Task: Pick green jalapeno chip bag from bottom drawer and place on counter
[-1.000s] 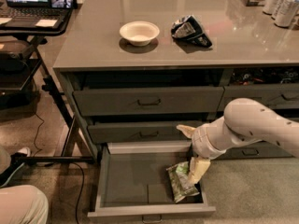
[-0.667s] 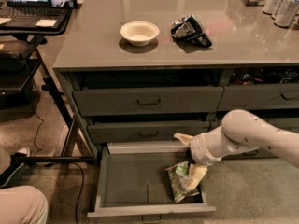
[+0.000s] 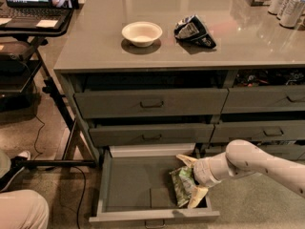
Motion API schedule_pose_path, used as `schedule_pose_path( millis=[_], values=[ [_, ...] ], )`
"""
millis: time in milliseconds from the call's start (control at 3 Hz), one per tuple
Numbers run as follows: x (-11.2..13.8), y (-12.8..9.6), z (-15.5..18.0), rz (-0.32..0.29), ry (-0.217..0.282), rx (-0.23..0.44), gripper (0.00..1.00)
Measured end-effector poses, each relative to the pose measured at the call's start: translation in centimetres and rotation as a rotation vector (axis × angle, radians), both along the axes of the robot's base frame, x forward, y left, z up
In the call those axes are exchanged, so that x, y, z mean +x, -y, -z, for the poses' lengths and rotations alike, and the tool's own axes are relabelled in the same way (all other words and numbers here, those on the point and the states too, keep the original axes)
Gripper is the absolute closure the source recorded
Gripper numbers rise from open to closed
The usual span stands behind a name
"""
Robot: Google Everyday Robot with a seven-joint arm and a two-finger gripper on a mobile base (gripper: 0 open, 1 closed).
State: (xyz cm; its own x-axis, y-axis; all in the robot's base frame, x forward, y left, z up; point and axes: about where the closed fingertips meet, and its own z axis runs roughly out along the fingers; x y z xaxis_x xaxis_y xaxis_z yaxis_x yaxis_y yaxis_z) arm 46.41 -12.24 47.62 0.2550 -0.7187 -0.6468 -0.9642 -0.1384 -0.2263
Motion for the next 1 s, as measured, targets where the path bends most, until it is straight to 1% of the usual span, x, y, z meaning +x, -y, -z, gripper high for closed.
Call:
schedule_pose_path(
  millis=[333, 667, 1000],
  values=[
    [0.0, 0.0, 0.0, 0.000, 0.000, 0.000, 0.00],
    [0.5, 0.0, 0.9, 0.022, -0.005, -0.032, 0.00],
    [1.8, 0.0, 3.5, 0.042, 0.001, -0.107, 0.00]
  ],
)
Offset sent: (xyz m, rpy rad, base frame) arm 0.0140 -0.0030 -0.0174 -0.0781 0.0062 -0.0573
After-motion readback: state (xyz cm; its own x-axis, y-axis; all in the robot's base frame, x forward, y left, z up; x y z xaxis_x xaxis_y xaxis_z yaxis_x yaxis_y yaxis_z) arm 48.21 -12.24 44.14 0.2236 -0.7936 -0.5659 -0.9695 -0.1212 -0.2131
